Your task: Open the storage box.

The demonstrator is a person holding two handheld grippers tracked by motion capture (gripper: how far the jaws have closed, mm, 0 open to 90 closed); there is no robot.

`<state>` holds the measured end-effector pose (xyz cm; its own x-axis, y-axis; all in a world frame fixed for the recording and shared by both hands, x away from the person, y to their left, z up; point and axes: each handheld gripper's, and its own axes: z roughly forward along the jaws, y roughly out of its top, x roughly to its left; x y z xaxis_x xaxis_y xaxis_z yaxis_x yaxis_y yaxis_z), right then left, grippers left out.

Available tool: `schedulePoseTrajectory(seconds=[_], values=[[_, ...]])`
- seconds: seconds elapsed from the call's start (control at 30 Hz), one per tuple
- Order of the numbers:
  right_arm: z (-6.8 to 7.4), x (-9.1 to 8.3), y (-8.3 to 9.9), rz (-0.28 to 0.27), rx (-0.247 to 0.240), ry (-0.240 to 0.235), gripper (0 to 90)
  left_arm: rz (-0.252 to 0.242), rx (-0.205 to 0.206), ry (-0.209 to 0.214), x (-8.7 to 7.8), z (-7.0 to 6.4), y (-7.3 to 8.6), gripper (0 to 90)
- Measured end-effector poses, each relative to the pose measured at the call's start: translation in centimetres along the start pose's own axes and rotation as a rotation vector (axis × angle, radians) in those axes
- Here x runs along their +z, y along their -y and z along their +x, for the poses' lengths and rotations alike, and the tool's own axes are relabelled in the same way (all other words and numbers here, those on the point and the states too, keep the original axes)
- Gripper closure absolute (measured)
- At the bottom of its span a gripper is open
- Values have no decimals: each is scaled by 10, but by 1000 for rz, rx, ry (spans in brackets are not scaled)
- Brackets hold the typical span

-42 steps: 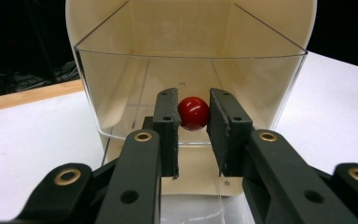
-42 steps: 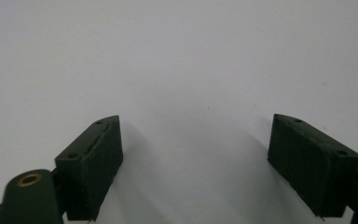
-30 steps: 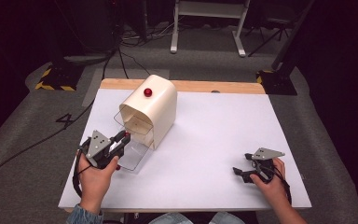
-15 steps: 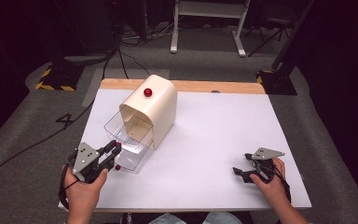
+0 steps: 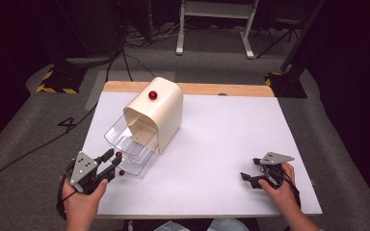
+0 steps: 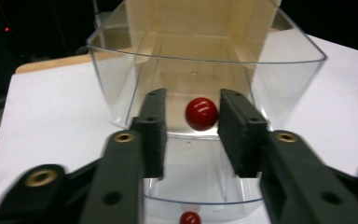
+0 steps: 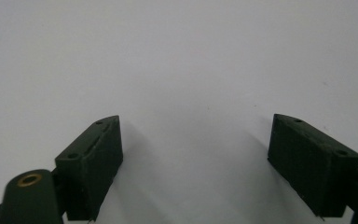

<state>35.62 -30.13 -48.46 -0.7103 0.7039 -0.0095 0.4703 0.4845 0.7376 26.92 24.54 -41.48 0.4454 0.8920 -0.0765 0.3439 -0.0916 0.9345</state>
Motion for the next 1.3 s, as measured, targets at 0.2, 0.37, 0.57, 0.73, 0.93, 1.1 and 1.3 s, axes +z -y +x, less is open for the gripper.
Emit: schedulePoseTrajectory(seconds=[0.2, 0.37, 0.57, 0.73, 0.93, 1.1, 1.3], values=[[0, 0, 0, 0, 0, 0, 178, 15, -6, -2, -3, 1, 4, 547], [0, 0, 0, 1, 1, -1, 178, 0, 5, -9, -7, -1, 3, 479], [0, 0, 0, 2, 2, -1, 178, 13, 42, -25, -16, -2, 1, 401], [0, 0, 0, 1, 0, -1, 178, 35, 49, -33, -26, 1, 3, 355], [0, 0, 0, 3, 1, 0, 178, 141, 69, -40, -35, 10, 12, 293], [0, 0, 0, 3, 2, 0, 177, 211, 44, -56, -38, 21, 24, 252], [0, 0, 0, 3, 2, -1, 177, 289, 39, -60, -36, 31, 36, 219]])
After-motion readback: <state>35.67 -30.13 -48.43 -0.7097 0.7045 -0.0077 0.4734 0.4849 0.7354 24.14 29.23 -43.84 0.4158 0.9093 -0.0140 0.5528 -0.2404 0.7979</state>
